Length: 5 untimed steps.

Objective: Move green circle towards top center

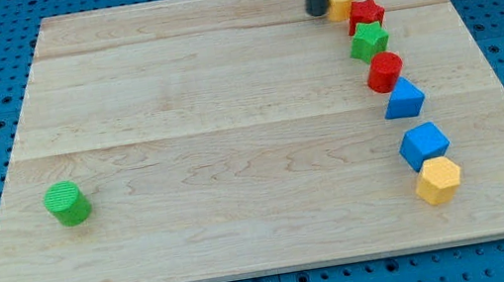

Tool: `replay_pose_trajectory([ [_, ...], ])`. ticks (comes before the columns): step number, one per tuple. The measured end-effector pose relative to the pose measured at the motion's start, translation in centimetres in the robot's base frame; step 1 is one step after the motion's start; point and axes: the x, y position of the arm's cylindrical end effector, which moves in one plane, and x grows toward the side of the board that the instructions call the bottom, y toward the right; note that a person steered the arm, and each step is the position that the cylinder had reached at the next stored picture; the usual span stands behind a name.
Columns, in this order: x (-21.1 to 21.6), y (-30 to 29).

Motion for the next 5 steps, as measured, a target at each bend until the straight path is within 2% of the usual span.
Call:
replay_pose_trajectory([
  [1,-1.3,0.0],
  [2,-1.7,-6.3],
  [3,6.4,-12.8],
  [4,11.4,-21.4],
  [5,18.2,-31.0],
])
